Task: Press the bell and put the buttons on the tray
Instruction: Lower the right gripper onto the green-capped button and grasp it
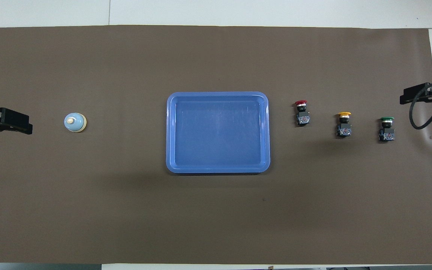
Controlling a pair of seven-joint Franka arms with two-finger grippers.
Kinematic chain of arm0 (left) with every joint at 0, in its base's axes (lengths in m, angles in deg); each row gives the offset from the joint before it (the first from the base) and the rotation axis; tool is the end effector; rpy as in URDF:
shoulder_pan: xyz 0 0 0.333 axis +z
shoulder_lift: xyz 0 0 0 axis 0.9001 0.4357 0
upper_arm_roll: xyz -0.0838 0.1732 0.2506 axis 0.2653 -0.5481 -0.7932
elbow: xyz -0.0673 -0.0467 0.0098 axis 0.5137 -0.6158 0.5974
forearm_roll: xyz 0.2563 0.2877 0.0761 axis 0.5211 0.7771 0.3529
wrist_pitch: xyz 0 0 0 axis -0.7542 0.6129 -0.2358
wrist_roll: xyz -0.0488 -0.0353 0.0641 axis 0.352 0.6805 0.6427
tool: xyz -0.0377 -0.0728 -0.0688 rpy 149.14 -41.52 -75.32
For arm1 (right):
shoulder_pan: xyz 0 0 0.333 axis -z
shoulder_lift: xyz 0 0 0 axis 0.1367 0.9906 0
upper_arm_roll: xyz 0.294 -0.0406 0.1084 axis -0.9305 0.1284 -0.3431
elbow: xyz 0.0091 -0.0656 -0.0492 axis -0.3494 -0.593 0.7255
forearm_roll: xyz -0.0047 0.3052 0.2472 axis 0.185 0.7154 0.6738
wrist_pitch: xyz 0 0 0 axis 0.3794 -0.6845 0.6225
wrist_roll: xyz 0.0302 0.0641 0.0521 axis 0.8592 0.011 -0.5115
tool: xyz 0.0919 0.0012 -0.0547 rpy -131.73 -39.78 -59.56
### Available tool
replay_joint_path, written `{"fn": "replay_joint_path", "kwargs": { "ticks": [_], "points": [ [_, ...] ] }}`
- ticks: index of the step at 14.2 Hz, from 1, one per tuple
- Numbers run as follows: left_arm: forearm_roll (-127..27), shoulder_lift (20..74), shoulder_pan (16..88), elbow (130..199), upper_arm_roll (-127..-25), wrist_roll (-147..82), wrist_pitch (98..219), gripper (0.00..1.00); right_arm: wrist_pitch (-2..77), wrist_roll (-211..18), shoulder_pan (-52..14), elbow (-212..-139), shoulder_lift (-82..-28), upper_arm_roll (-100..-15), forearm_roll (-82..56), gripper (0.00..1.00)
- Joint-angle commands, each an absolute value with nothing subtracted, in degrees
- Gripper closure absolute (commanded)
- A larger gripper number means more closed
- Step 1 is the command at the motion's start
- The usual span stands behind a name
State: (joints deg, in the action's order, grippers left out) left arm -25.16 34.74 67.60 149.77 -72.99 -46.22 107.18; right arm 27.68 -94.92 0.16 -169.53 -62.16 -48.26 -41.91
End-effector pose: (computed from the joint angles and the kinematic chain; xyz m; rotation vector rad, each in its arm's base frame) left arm 0.5320 -0.0237 0.6107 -3.1326 0.0158 0.1235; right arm 0.5989 -0.1058 0.5083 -3.1227 0.1129 -0.0588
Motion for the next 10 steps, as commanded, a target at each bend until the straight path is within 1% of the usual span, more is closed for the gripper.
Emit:
{"fn": "replay_joint_path", "kwargs": {
  "ticks": [1, 3, 7, 10],
  "points": [
    [-24.82, 33.65, 67.77, 150.78, -73.10, -46.17, 107.56, 0.00, 32.55, -98.93, 2.07, -169.67, -57.47, -48.81, -40.54, 0.00],
    [-24.90, 33.74, 67.77, 150.78, -73.10, -46.17, 107.56, 0.00, 37.90, -99.63, 2.42, -173.61, -56.93, -48.72, -40.72, 0.00],
    [-24.90, 33.65, 67.77, 150.78, -73.10, -46.17, 107.56, 0.00, 40.91, -104.46, 4.18, -175.82, -53.68, -48.81, -40.63, 0.00],
    [-24.82, 33.65, 67.77, 150.78, -73.10, -46.17, 107.56, 0.00, 45.30, -107.36, 4.97, -180.39, -53.59, -48.72, -40.63, 0.00]
  ]
}}
